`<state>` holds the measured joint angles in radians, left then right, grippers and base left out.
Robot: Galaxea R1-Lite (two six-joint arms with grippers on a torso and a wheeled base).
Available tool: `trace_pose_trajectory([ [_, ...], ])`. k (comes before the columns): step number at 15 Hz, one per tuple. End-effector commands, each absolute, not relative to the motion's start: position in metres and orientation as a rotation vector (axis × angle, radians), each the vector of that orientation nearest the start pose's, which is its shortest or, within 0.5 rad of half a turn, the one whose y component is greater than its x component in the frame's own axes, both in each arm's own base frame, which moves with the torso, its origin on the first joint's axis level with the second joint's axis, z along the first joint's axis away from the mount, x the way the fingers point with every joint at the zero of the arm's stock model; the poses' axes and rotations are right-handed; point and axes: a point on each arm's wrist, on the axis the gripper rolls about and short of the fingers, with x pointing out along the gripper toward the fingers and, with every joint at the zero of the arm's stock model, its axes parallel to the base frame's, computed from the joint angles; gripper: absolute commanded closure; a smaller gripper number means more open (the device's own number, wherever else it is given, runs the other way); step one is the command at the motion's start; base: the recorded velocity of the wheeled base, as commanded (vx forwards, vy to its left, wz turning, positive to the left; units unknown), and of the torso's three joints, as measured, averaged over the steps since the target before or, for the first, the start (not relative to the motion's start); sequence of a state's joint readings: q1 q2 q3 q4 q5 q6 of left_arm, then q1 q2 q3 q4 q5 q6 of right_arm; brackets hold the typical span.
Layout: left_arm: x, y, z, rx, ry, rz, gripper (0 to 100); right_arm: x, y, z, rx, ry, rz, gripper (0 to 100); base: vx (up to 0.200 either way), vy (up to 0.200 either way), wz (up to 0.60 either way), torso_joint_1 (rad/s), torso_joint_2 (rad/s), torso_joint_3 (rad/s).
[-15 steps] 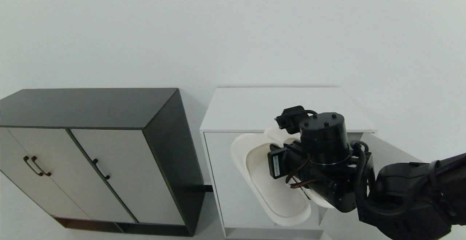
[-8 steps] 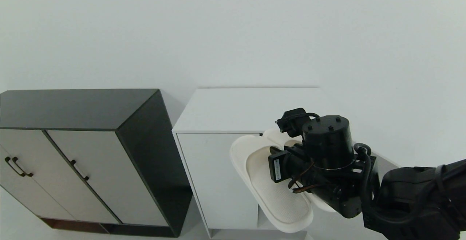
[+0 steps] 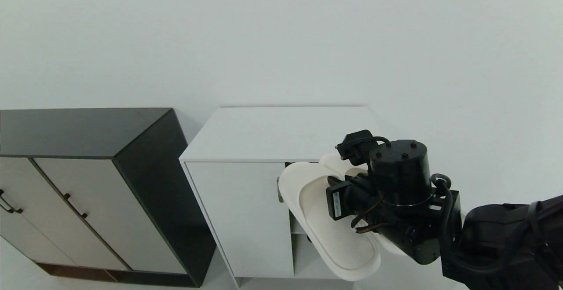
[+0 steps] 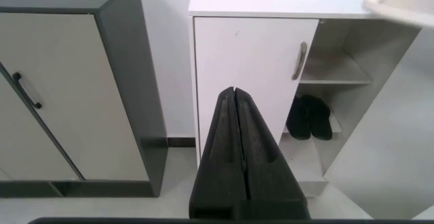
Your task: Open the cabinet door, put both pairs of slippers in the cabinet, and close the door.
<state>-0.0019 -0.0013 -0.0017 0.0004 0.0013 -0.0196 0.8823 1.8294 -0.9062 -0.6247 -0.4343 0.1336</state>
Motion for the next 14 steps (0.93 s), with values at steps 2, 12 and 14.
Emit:
trace_pose_trajectory([
  [2,-0.0229,0.0001,0.0759,-0.02,-0.002,0.0,100,0.2221,0.2549,0.1644,-0.059,0.273,0.426,100,0.0,0.0,0.0,0.0,0.0,0.0],
  [12,-0.0229,0.0001,0.0759,-0.021,-0.002,0.0,100,0.2267,0.2499,0.1608,-0.069,0.271,0.409,100,0.0,0.0,0.0,0.0,0.0,0.0],
  [14,-0.0229,0.0001,0.0759,-0.021,-0.002,0.0,100,0.2261,0.25,0.16,-0.071,0.273,0.41,100,0.0,0.0,0.0,0.0,0.0,0.0],
])
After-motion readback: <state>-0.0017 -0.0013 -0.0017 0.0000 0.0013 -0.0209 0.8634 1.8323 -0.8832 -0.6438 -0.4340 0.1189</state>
